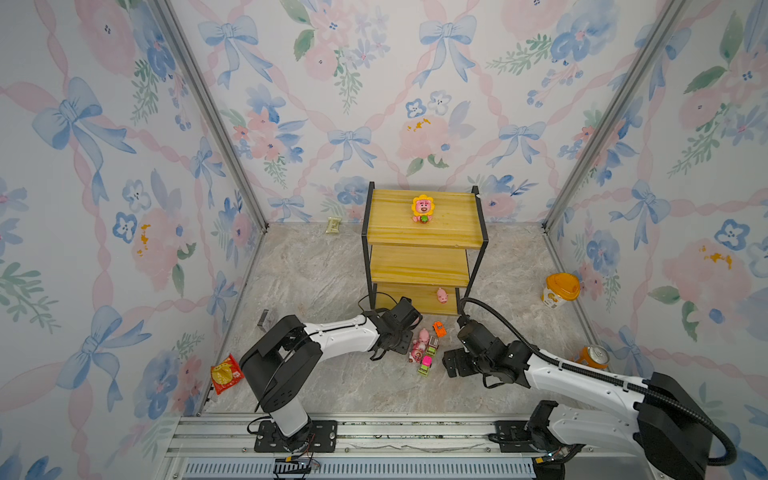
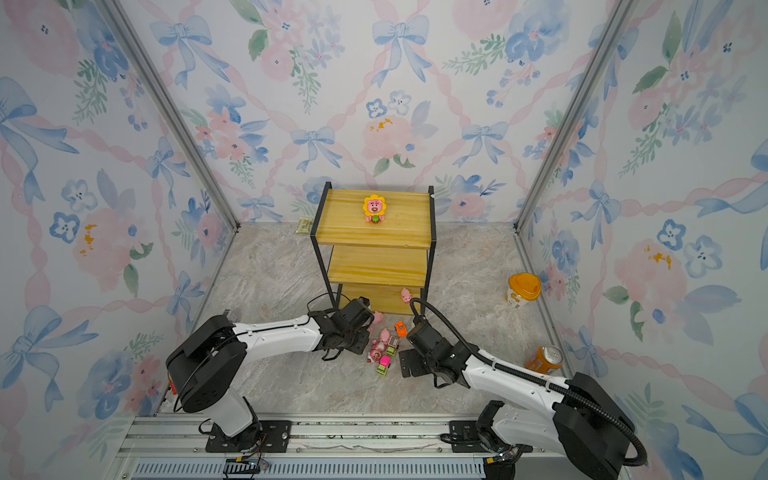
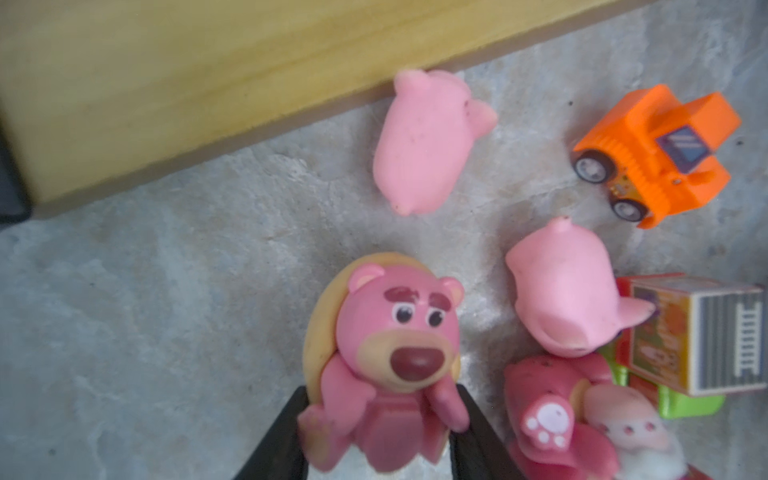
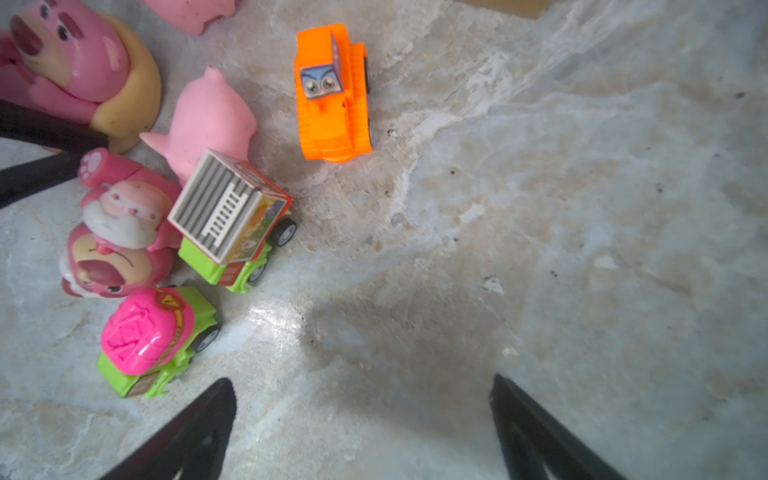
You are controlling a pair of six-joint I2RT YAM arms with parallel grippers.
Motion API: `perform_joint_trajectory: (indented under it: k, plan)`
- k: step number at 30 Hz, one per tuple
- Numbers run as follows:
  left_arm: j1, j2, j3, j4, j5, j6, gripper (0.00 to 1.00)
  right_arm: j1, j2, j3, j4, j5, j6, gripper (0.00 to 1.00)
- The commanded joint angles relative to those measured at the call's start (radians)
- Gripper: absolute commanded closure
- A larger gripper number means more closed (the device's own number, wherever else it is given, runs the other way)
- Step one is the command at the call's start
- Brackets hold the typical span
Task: Place and organize the plastic toys onto the shelf
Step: 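Close the left gripper on the pink bear figure, then lift the pink bear with the left gripper up to the top shelf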
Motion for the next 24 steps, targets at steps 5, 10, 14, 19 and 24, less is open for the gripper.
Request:
perform_joint_trajectory:
  k: [5,10,14,19,24]
  plan:
    - [0.020,-0.085,-0.046,-0.028,0.004,-0.011,0.83,0.013,0.006,0.010,-0.013,-0.002,-0.005,0.02]
    - [0.022,-0.121,-0.046,-0.058,0.021,-0.015,0.86,0.015,0.017,0.019,-0.018,-0.005,-0.009,0.02]
    - [0.023,-0.182,-0.043,-0.076,0.049,-0.019,0.87,0.014,0.018,0.022,-0.018,-0.005,-0.010,0.02]
    - [0.026,-0.287,-0.026,-0.103,0.087,-0.025,0.88,0.012,0.017,0.024,-0.021,-0.010,-0.013,0.02]
    - [0.027,-0.354,0.061,-0.201,0.080,-0.024,0.89,0.009,0.019,0.022,-0.016,-0.019,-0.014,0.02]
